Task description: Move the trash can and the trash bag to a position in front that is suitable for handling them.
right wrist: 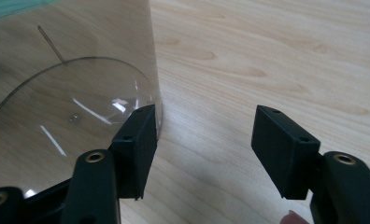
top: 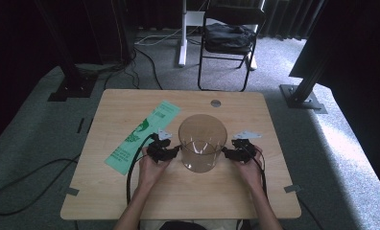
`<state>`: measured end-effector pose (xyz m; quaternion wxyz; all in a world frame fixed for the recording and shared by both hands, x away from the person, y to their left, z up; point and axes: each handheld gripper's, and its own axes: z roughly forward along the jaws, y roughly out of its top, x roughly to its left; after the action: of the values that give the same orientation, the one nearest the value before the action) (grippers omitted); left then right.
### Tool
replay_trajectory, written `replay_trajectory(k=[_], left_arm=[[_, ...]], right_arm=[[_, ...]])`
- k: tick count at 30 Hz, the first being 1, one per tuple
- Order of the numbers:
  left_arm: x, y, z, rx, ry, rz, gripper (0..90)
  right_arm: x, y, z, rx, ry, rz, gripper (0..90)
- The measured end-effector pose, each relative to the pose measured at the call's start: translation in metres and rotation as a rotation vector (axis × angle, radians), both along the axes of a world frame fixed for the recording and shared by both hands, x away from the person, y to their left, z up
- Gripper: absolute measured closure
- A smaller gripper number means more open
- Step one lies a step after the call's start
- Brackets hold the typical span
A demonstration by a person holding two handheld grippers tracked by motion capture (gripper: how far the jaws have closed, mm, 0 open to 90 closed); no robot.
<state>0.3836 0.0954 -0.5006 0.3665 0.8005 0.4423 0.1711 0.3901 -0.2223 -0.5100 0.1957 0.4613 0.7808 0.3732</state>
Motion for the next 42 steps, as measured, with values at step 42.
replay_trajectory(k=[42], left_arm=[[0.009,0.079,-0.022,0.144,0.024,0.197,52.4]], right_arm=[[-0.032,-0.021,-0.033,-0.051,0.053,0.034,37.7]])
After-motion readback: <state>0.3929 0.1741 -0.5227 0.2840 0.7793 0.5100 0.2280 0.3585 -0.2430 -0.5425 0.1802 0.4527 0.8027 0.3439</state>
